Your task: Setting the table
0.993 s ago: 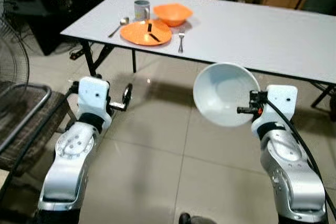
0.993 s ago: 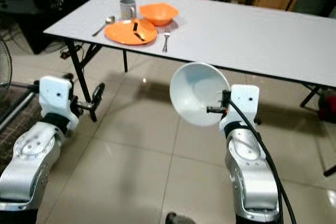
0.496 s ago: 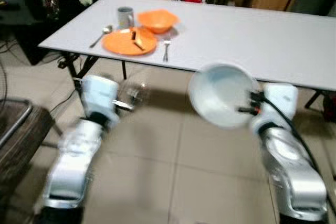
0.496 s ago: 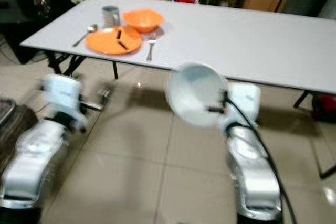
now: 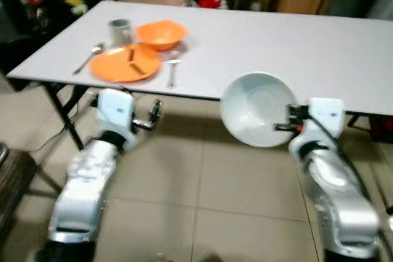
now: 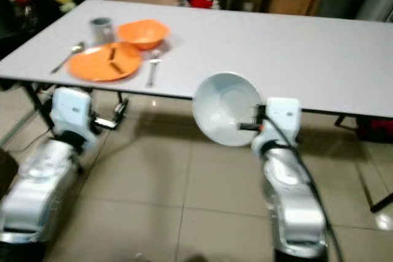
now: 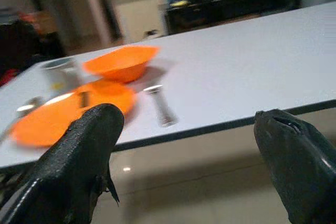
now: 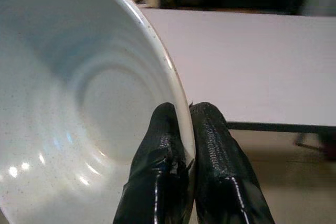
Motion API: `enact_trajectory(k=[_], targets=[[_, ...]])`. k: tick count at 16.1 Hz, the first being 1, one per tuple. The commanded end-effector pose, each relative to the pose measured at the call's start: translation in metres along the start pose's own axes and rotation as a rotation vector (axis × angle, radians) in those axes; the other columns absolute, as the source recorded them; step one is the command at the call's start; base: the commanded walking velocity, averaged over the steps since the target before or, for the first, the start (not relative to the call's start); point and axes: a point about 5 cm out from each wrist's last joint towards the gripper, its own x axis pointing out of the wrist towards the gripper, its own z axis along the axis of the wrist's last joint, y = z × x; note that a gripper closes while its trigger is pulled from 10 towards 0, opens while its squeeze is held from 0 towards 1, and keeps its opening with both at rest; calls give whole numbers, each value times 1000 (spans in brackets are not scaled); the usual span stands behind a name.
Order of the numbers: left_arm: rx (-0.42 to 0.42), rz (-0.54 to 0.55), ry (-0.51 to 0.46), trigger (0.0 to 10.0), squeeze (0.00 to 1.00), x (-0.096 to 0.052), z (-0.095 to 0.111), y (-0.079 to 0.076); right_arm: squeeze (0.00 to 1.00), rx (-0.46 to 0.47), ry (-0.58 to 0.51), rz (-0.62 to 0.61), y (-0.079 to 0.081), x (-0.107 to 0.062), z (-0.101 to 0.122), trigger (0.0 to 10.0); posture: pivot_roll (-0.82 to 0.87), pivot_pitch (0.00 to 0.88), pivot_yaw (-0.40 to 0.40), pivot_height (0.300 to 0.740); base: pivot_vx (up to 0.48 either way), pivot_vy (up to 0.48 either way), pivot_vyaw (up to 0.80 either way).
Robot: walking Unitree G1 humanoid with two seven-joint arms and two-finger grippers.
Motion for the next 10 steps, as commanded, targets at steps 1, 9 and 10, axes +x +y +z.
enact_trajectory(k=[1, 9, 10], targets=[[14, 12, -15, 10000, 0, 2, 6, 7, 0, 22, -85, 26, 5, 0, 18, 10000, 85, 0, 10, 740, 352, 0, 0], [8, 10, -11, 10000, 0, 4, 3, 6, 0, 44, -76, 22, 5, 7, 17, 10000, 91, 0, 4, 740, 355, 0, -338], [8, 0, -16, 10000, 0, 3, 5, 5, 0, 50, -75, 25, 5, 6, 18, 10000, 91, 0, 3, 740, 356, 0, -613]])
